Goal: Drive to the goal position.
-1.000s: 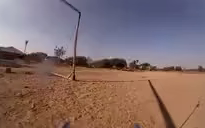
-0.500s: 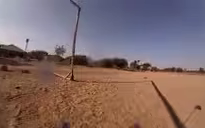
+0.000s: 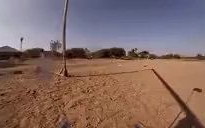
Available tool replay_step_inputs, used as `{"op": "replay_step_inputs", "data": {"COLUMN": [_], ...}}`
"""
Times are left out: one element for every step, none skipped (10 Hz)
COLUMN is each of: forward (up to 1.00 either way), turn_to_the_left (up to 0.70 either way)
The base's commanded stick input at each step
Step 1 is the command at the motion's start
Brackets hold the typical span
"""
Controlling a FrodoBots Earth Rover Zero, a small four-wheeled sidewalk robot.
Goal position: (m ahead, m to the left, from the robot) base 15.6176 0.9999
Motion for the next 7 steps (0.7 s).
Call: {"op": "replay_step_inputs", "data": {"forward": [0.7,0.7,0.7,0.7,0.7,0.7,0.7], "turn_to_the_left": [0.0,0.0,0.0,0.0,0.0,0.0,0.0]}}
